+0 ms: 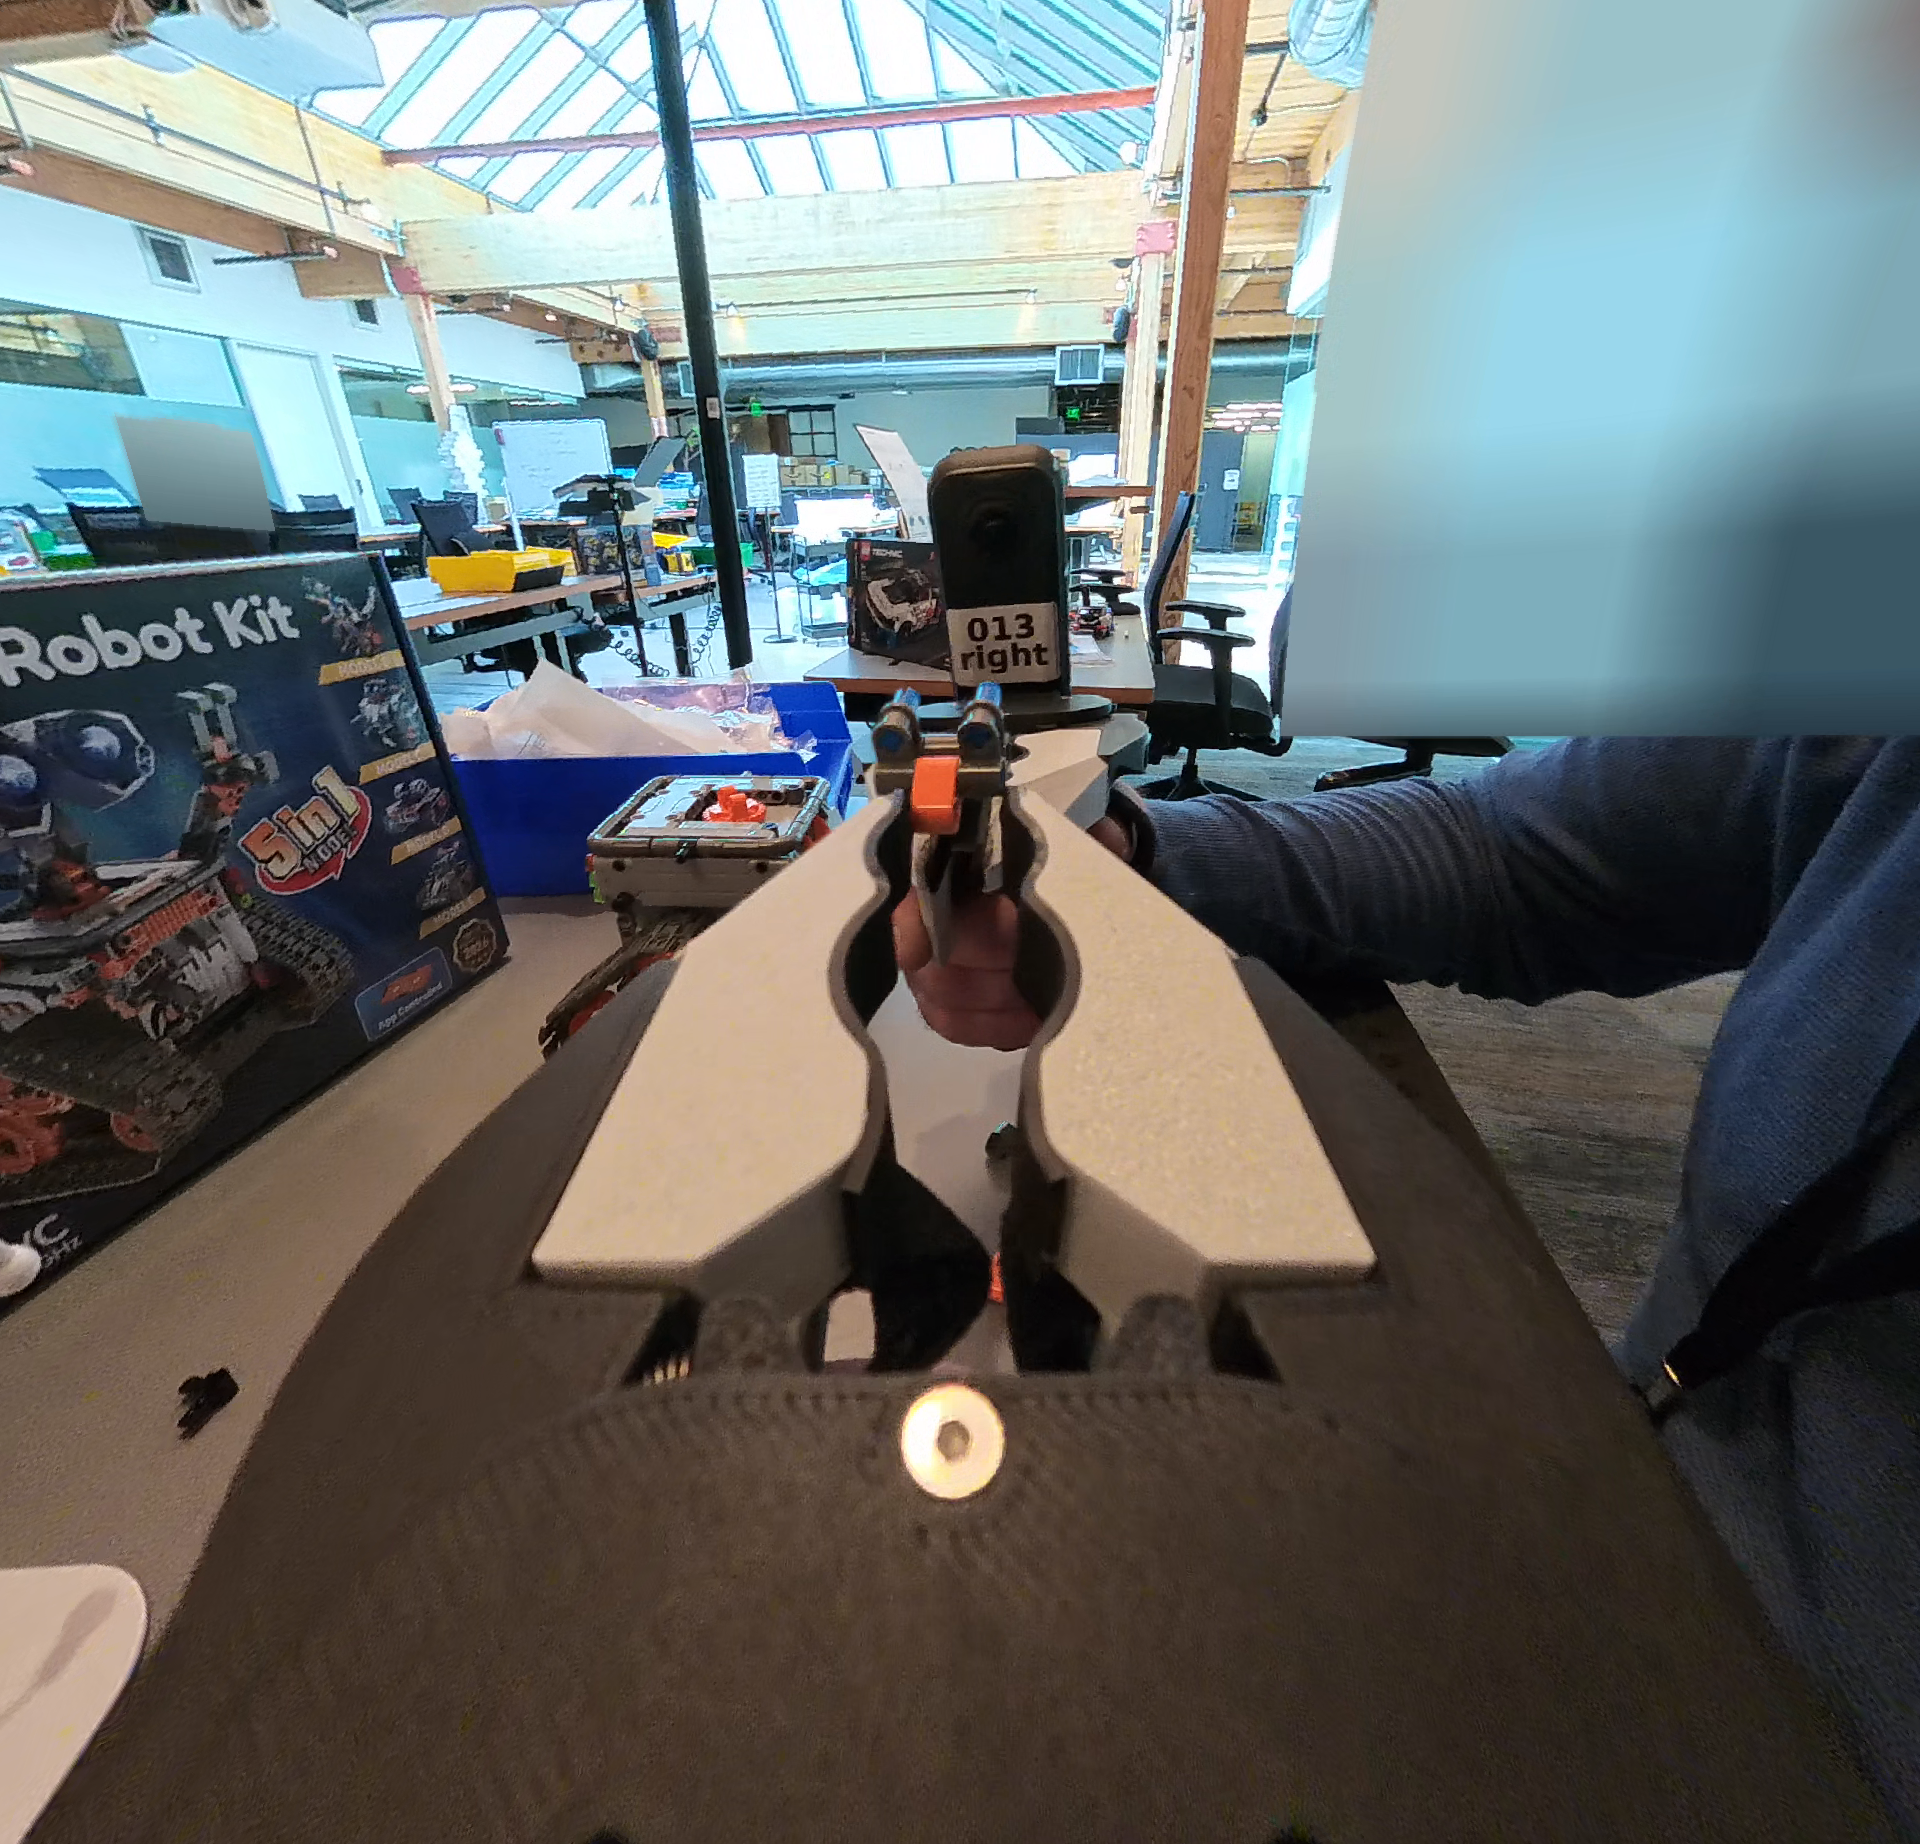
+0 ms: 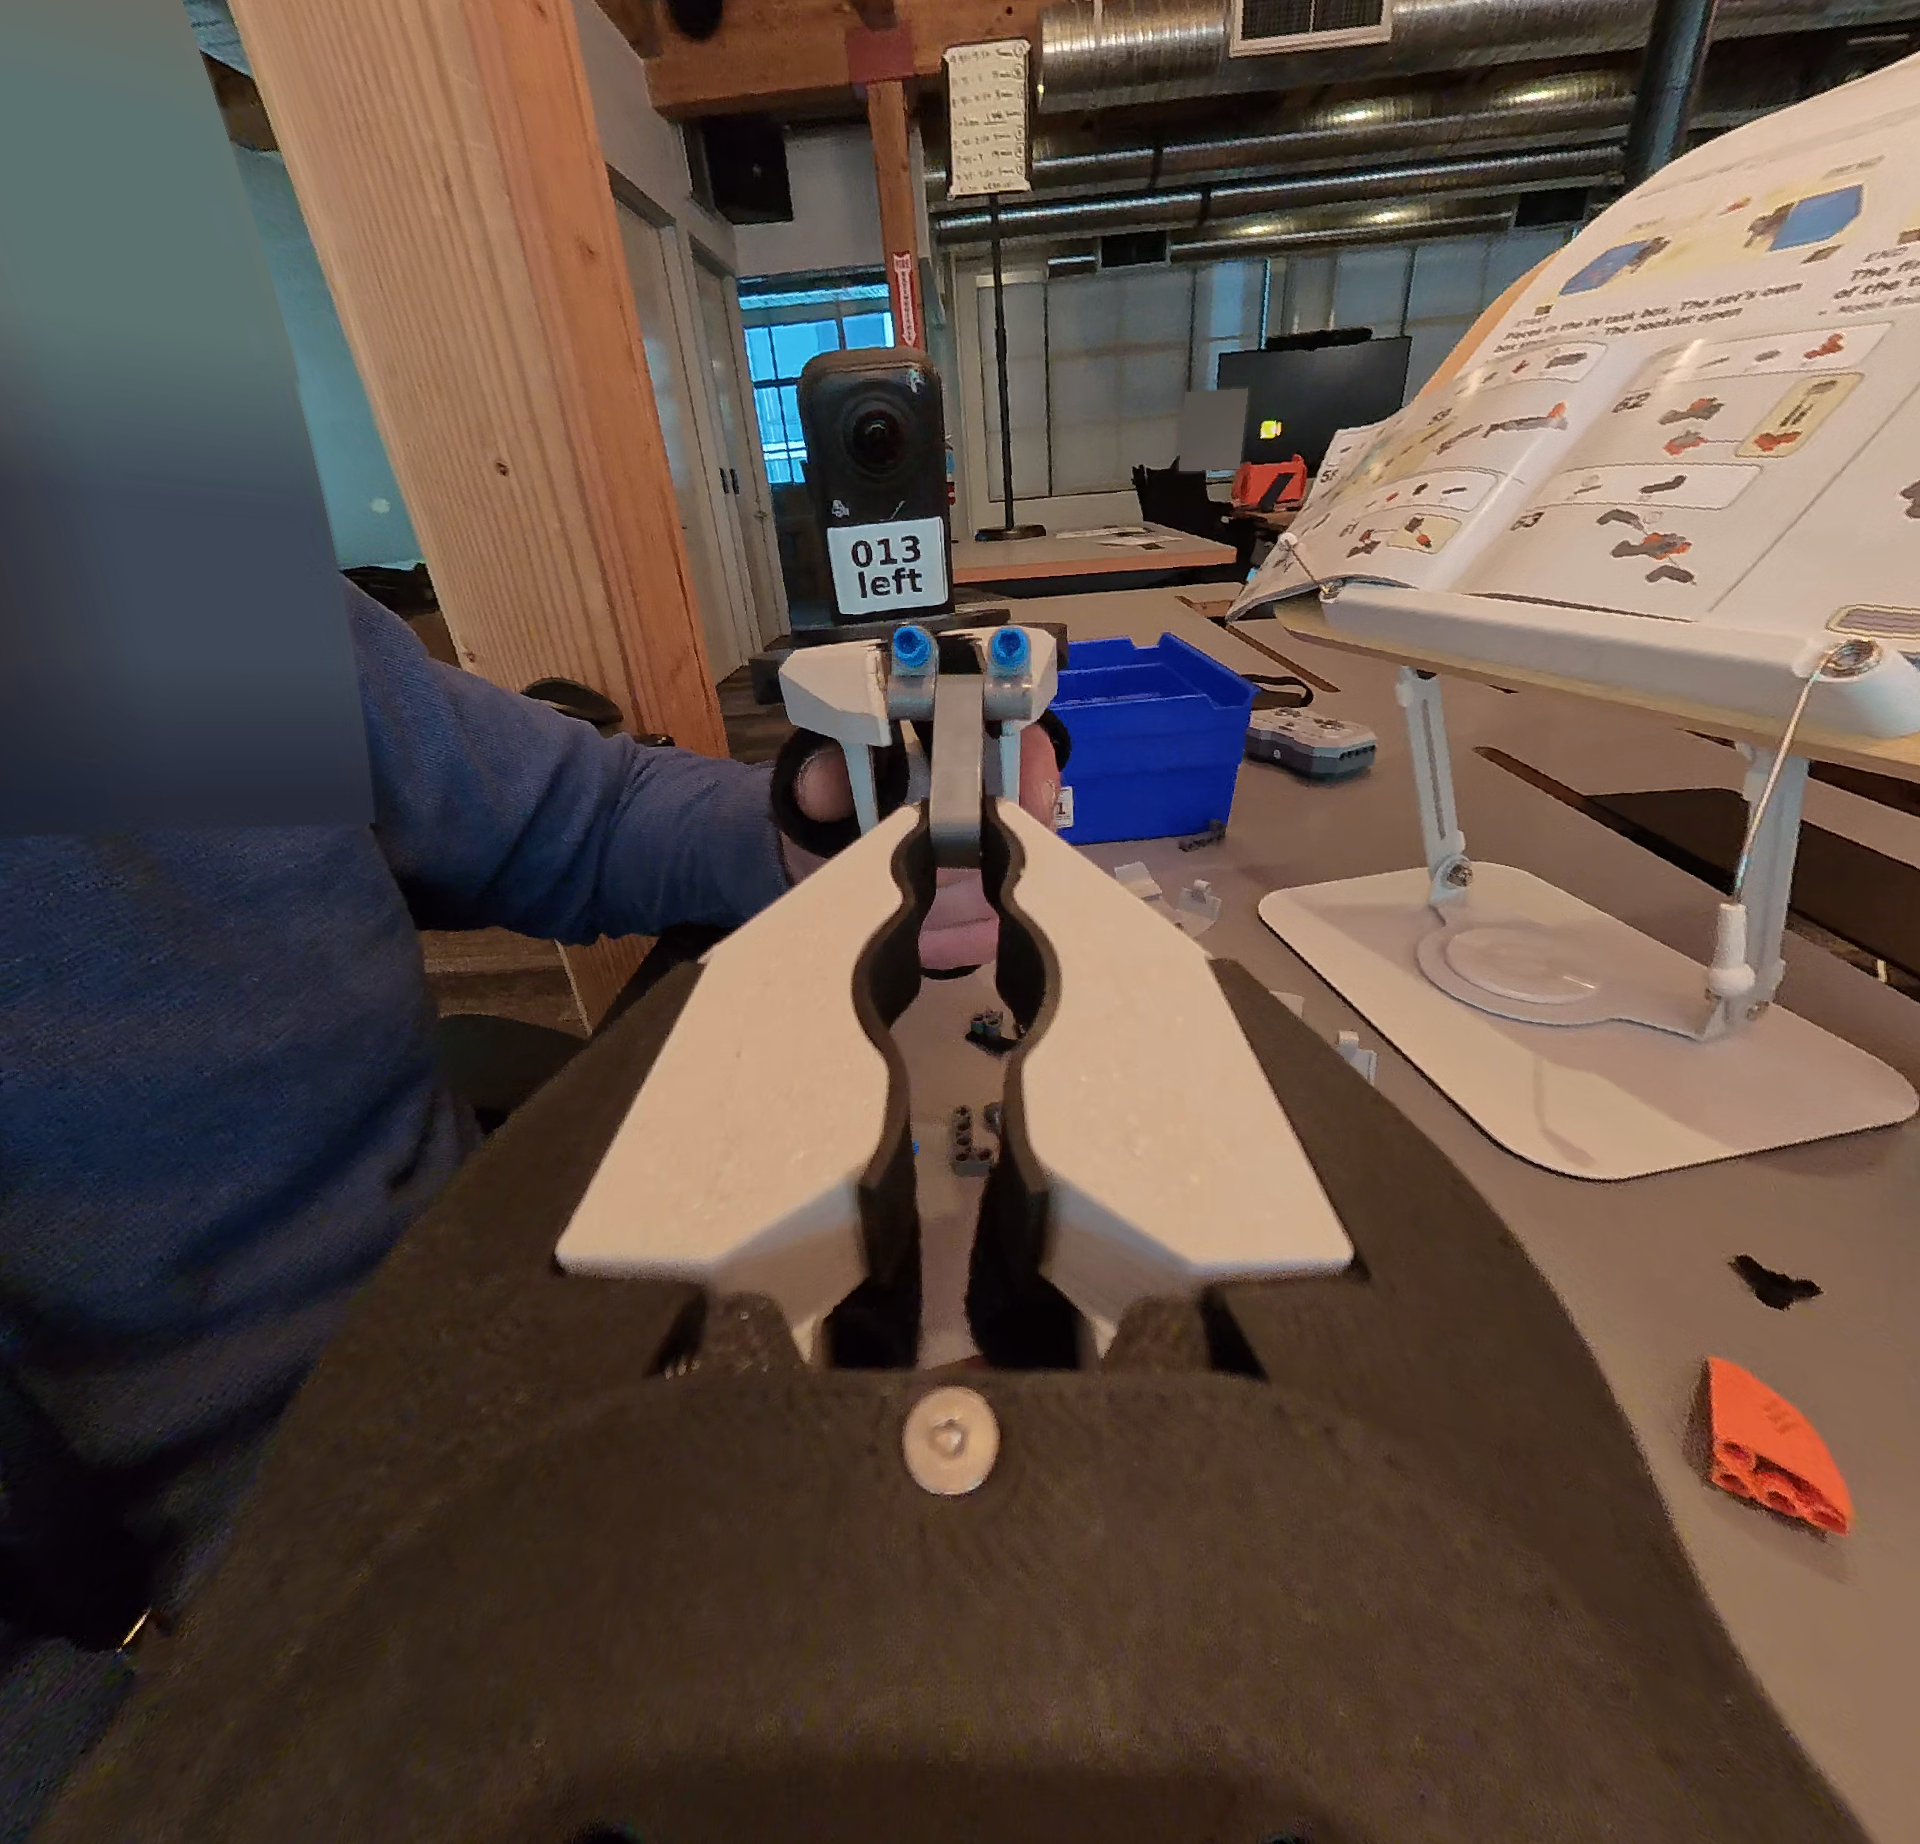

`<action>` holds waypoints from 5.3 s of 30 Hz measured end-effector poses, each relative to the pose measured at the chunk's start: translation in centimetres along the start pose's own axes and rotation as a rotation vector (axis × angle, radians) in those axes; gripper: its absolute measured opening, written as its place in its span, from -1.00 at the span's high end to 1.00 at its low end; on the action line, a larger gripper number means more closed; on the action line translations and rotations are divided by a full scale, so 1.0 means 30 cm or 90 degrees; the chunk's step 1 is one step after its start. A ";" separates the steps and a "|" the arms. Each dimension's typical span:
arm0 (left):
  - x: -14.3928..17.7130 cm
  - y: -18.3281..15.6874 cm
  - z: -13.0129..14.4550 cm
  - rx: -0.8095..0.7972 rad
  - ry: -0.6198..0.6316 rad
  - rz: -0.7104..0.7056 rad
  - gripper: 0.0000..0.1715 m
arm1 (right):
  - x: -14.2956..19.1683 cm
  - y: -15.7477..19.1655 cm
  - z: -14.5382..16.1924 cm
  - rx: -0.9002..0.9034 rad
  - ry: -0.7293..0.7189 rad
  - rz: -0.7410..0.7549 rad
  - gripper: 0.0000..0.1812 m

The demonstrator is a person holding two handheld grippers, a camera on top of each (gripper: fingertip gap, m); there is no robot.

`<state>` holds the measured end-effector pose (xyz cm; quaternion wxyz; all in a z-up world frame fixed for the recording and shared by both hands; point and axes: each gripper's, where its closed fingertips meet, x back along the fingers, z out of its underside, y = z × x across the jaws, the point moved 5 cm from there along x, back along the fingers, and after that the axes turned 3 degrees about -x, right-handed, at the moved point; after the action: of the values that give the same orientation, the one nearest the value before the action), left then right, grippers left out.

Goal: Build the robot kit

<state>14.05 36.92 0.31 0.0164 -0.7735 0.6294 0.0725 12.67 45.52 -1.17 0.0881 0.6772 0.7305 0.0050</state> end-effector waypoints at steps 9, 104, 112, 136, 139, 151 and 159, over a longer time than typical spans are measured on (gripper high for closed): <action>-0.014 -0.018 0.046 -0.153 0.169 -0.014 0.84 | 0.037 0.005 0.008 0.154 0.175 0.091 0.64; 0.054 -0.116 0.434 -0.204 0.741 0.148 0.93 | 0.083 0.028 0.280 0.132 0.488 0.024 0.73; 0.056 -0.111 0.460 -0.176 0.770 0.151 0.94 | 0.070 0.026 0.341 0.136 0.532 0.005 0.76; 0.054 -0.111 0.489 -0.115 0.790 0.145 0.93 | 0.050 0.009 0.366 0.111 0.532 -0.022 0.94; 0.056 -0.113 0.489 -0.116 0.795 0.145 0.93 | 0.045 0.005 0.390 0.118 0.555 -0.022 0.96; 0.054 -0.109 0.490 -0.096 0.792 0.149 0.92 | 0.043 0.001 0.401 0.104 0.567 -0.016 1.00; 0.047 -0.103 0.493 -0.107 0.784 0.144 0.93 | 0.052 -0.003 0.402 0.093 0.561 -0.009 1.00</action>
<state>15.99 37.92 -14.71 -0.4177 -0.6007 0.5933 -0.3357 14.12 45.72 -13.23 -0.2800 0.6100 0.7011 0.2409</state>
